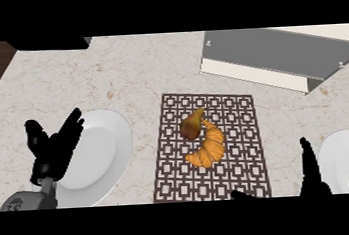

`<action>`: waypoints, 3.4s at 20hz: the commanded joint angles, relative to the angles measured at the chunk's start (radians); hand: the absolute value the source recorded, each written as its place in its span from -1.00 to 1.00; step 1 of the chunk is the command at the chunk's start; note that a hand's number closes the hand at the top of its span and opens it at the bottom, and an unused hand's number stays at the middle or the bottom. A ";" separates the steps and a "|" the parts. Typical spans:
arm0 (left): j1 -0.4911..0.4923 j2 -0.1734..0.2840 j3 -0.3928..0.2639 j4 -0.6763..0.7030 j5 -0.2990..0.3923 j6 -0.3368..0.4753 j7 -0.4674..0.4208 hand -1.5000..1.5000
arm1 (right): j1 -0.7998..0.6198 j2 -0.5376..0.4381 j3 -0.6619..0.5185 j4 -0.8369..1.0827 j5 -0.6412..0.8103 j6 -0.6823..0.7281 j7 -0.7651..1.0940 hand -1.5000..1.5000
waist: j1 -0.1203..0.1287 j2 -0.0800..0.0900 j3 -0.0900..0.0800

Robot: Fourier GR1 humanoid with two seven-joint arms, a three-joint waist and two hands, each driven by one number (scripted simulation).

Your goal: Pick the croissant from the placemat and place it in the tiered shelf

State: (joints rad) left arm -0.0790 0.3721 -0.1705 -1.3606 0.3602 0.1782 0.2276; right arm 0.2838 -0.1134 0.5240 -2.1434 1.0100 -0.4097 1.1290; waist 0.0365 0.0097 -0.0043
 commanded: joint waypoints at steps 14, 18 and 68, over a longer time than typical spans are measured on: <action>0.031 -0.001 0.024 0.022 0.007 -0.031 0.002 0.00 | -0.363 0.113 -0.039 0.352 0.012 0.186 0.358 -1.00 | -0.017 -0.007 0.001; 0.015 0.010 0.032 0.027 -0.002 -0.037 0.002 0.00 | -0.413 0.113 -0.066 0.411 0.013 0.194 0.358 -1.00 | -0.021 -0.007 0.001; -0.001 -0.079 0.040 0.020 -0.067 -0.039 0.037 0.00 | -0.814 0.105 0.061 0.985 -0.419 0.209 -0.197 1.00 | -0.009 -0.004 0.006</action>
State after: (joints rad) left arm -0.0861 0.3259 -0.0996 -1.3234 0.3081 0.1136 0.2333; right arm -0.4674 -0.0189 0.5855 -1.1923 0.6942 -0.3329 1.0546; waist 0.0208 -0.0043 0.0004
